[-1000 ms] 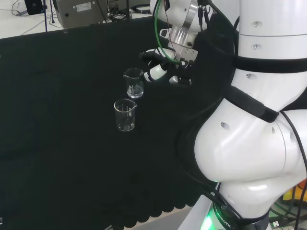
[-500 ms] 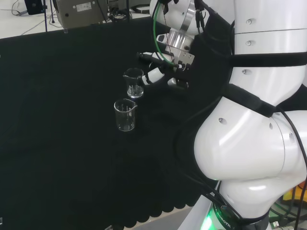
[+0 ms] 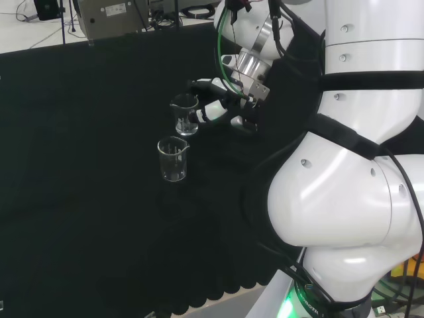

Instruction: Pick up the beaker on the right.

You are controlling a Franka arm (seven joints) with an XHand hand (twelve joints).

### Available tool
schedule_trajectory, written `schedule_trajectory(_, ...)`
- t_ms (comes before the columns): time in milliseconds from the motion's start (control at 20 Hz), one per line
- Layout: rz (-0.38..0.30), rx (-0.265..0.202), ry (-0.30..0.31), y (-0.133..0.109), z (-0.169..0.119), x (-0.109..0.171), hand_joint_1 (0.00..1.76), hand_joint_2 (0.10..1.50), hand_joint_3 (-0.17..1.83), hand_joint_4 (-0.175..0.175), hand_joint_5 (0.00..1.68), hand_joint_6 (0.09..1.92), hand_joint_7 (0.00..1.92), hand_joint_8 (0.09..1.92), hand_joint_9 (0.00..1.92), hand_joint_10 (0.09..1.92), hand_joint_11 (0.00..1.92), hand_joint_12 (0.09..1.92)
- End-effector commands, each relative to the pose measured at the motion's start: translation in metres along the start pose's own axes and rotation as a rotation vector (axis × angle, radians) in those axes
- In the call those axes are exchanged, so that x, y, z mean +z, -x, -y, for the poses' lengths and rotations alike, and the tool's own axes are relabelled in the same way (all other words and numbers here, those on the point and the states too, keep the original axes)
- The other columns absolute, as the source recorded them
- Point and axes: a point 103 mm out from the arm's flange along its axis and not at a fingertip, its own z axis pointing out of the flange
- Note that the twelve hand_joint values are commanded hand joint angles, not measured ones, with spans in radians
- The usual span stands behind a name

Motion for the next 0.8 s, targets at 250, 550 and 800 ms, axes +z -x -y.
schedule_trajectory(250,-0.058,-0.024,0.04,0.001,-0.009,0.016,0.94,0.5,0.66,-0.046,0.34,0.09,0.16,0.63,0.28,0.61,0.0,1.36)
schedule_trajectory(550,-0.075,-0.031,0.04,0.002,-0.016,0.021,0.94,0.49,0.69,-0.046,0.32,0.09,0.12,0.62,0.24,0.61,0.0,1.33)
schedule_trajectory(800,-0.1,-0.035,0.061,0.005,-0.022,0.024,0.93,0.49,0.69,-0.046,0.32,0.09,0.11,0.62,0.23,0.61,0.0,1.33)
